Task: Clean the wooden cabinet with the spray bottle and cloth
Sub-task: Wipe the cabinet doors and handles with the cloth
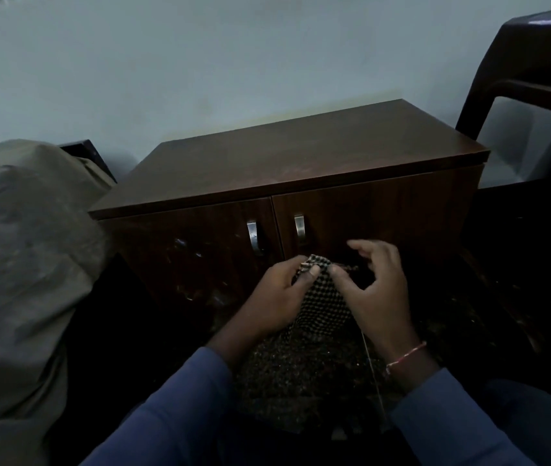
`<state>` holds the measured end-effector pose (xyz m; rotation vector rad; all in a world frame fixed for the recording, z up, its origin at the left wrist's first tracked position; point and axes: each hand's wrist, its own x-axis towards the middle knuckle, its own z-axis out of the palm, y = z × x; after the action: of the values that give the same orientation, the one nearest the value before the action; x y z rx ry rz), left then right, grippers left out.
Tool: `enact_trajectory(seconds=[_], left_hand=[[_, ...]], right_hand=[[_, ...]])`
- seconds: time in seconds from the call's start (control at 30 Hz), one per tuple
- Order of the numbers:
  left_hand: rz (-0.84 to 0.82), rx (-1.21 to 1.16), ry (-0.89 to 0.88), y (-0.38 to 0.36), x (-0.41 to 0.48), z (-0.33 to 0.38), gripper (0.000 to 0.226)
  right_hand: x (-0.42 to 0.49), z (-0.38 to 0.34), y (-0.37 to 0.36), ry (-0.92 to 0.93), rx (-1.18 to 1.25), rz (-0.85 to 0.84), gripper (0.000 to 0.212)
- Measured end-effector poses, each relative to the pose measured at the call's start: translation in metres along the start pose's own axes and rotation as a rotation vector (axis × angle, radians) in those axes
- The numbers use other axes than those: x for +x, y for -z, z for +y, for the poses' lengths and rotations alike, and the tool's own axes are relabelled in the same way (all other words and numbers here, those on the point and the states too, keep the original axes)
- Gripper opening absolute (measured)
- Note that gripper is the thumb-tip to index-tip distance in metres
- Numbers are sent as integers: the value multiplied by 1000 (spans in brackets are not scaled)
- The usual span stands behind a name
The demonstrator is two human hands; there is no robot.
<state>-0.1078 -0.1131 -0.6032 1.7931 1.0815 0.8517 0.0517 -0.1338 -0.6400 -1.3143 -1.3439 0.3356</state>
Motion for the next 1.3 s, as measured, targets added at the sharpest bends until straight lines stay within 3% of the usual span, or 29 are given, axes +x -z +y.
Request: enact_trajectory(seconds=[0.07,0.17,0.4,0.6,0.8,0.9,1.07,1.17,1.3], left_hand=[[-44,41,-25,3,0,-2,27],[-67,-58,41,3,-2,-8,35],[69,-476,410,-5,-9,-16,37],[140,-674,707,-16,-16,-18,40],[32,-844,655,-14,-19,-19,57],[-6,-790,526,-15,-23,-23,45],[146,-490,318,-17,-23,-34,12],[198,-379,241,-16,-16,-33,11],[402,-400,225,-16,7,-19,11]], right_hand=[[6,-6,7,129,36,-177,23],[7,-3,10,-27,143,-361,14],[4,2,3,-29,100,-429,15],[1,4,2,-15,22,-523,10],[2,6,3,-23,60,-468,15],[3,6,3,-72,83,-451,15],[7,9,6,-242,87,-617,15],[18,3,3,-299,190,-743,29],[41,-4,-2,-312,419,-705,15]])
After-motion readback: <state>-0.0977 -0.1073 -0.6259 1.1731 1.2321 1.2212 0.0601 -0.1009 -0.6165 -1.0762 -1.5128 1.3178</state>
